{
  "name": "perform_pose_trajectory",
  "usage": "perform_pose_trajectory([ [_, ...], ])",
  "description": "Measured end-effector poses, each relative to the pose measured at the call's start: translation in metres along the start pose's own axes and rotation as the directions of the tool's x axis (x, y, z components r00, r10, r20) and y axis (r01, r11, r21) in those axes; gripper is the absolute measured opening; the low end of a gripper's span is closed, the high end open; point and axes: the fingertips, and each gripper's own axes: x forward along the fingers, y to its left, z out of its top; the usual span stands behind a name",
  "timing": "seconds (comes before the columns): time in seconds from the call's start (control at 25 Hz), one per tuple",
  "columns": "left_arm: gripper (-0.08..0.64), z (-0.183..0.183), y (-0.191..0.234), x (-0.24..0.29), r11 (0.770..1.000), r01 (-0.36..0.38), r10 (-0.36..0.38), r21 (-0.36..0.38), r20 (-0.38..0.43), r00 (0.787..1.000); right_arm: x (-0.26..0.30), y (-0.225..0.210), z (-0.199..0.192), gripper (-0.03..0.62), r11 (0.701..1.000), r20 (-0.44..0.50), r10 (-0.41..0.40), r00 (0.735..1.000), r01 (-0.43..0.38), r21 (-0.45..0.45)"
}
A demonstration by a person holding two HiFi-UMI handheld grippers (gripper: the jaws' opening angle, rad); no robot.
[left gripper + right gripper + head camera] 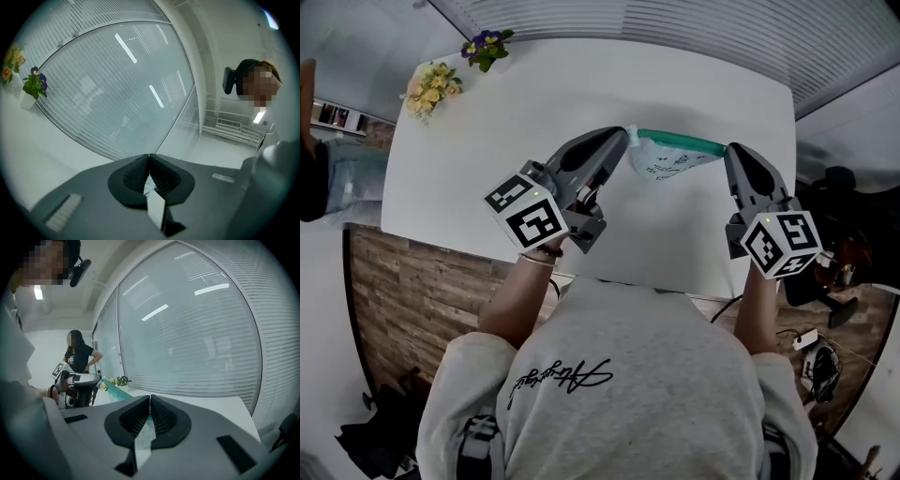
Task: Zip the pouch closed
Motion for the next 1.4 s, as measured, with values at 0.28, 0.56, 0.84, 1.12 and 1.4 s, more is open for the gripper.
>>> perform_pose_trajectory([
  [0.28,0.005,-0.003,-0.019,-0.019,0.999,0.008,-0.009,-0.031,-0.022,1.0,-0.031,0.023,0.009,0.009,0.998,0.009,0.047,0.999,-0.047,-0.036],
  [0.56,0.005,-0.007,-0.018,-0.034,0.997,-0.036,0.032,-0.07,-0.062,0.998,-0.03,0.035,-0.002,0.011,0.994,-0.09,0.109,0.99,-0.109,-0.001],
  [0.84,0.005,-0.035,0.021,-0.011,0.987,-0.113,0.107,-0.114,-0.052,0.993,0.009,0.001,-0.044,0.009,0.999,-0.093,0.012,0.996,-0.009,0.033],
  [1.12,0.005,-0.043,0.056,-0.002,0.978,-0.198,0.193,-0.072,-0.069,0.979,0.039,-0.009,-0.059,0.009,0.999,-0.07,-0.035,0.997,0.035,-0.001],
  [1.4,0.006,-0.051,0.094,0.005,0.955,-0.295,0.291,-0.025,-0.092,0.952,0.075,-0.017,-0.08,0.011,0.999,-0.158,-0.042,0.987,0.04,-0.017],
])
